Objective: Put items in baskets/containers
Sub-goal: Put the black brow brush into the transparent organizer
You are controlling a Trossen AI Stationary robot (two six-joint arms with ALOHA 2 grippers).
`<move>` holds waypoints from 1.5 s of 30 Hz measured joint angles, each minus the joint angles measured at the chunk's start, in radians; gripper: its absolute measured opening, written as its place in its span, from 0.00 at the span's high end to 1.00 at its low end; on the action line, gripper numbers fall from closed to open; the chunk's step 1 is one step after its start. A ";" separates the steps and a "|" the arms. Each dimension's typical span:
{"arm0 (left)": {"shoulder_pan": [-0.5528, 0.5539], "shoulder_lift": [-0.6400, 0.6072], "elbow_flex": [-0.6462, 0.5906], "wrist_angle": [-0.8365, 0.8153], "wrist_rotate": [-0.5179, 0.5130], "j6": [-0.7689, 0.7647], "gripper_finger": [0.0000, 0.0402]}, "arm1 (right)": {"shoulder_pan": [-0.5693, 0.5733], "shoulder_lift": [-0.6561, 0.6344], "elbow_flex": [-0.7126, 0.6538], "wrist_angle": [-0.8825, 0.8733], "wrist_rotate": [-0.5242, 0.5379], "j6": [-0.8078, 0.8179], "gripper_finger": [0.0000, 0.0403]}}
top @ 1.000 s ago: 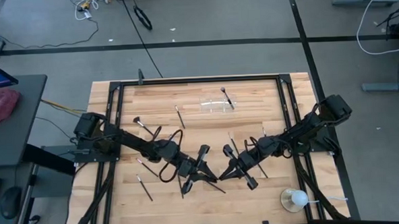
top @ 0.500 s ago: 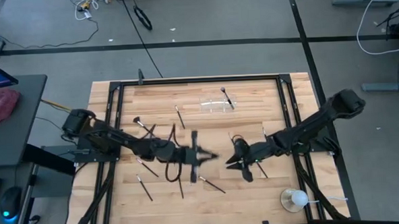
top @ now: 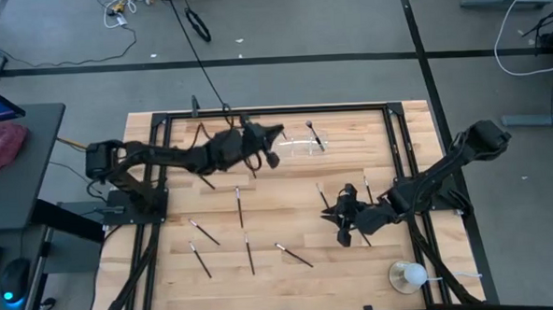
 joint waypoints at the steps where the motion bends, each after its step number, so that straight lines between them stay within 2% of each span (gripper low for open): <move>1: 0.024 0.000 -0.001 -0.006 0.019 -0.022 0.96 | 0.000 0.000 0.000 0.007 0.000 -0.010 0.84; 5: 0.098 0.043 -0.009 0.017 0.096 -0.087 0.95 | 0.000 0.000 0.000 0.046 0.000 -0.051 0.85; 19: 0.129 0.275 -0.009 0.196 0.111 -0.233 0.93 | 0.000 0.000 0.000 0.080 0.000 -0.077 0.85; 26: 0.152 0.322 -0.009 0.200 0.133 -0.327 0.93 | 0.000 0.000 0.000 0.081 0.000 -0.079 0.85; 32: 0.163 0.323 -0.008 0.192 0.166 -0.337 0.91 | 0.000 0.000 0.000 0.081 0.000 -0.079 0.85; 36: 0.169 0.325 -0.009 0.166 0.200 -0.335 0.81 | 0.000 0.000 0.000 0.081 0.000 -0.074 0.85; 42: 0.180 0.319 -0.009 0.148 0.199 -0.296 0.60 | -0.001 0.000 0.000 0.090 0.000 -0.074 0.85; 45: 0.189 0.287 -0.009 0.132 0.196 -0.259 0.53 | -0.001 0.000 0.000 0.094 0.000 -0.072 0.85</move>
